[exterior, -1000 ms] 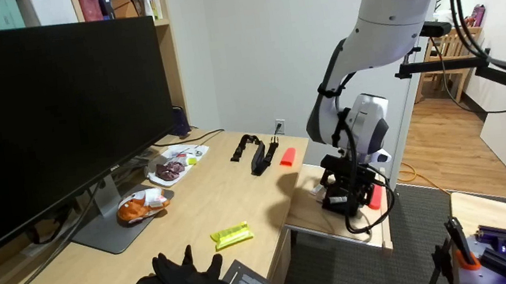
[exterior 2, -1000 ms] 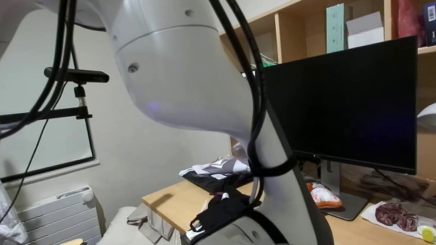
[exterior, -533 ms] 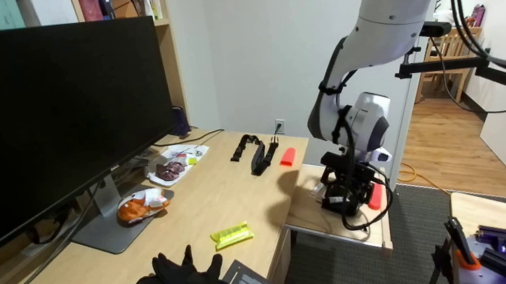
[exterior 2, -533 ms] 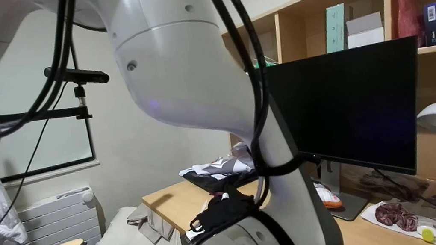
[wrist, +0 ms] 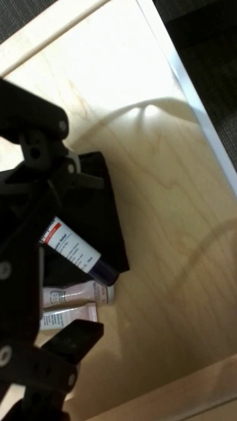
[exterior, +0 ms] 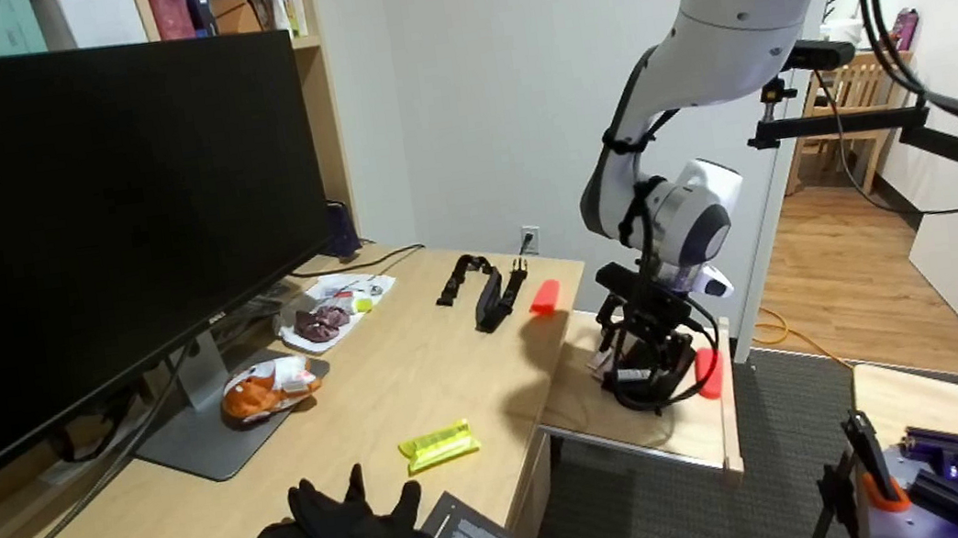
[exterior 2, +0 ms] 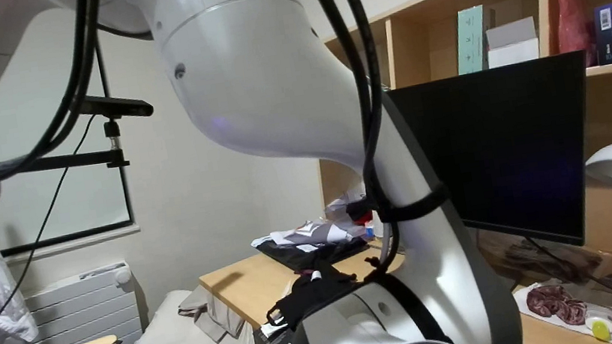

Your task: Put a tube on the desk

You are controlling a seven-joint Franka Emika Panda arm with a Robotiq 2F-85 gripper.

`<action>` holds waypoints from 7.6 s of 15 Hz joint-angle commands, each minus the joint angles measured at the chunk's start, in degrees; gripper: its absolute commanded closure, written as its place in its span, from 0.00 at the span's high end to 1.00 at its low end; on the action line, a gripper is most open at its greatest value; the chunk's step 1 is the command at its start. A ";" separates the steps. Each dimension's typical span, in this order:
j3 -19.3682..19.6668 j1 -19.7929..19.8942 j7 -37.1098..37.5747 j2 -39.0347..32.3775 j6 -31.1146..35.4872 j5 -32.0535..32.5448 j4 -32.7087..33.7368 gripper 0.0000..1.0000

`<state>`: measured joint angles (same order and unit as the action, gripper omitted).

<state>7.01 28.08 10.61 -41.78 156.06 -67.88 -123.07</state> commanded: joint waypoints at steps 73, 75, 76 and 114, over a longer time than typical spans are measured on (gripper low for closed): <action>11.99 -8.33 -8.02 -1.60 -3.20 20.34 -2.94 1.00; 10.78 -7.21 -6.43 -0.69 -2.74 22.73 -3.10 1.00; 10.16 -6.68 -5.45 -2.44 -1.29 22.65 -2.19 1.00; -0.33 -0.75 -16.53 -4.76 17.50 56.65 -1.26 0.09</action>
<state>7.44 26.23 -8.20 -47.77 174.17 -12.61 -123.26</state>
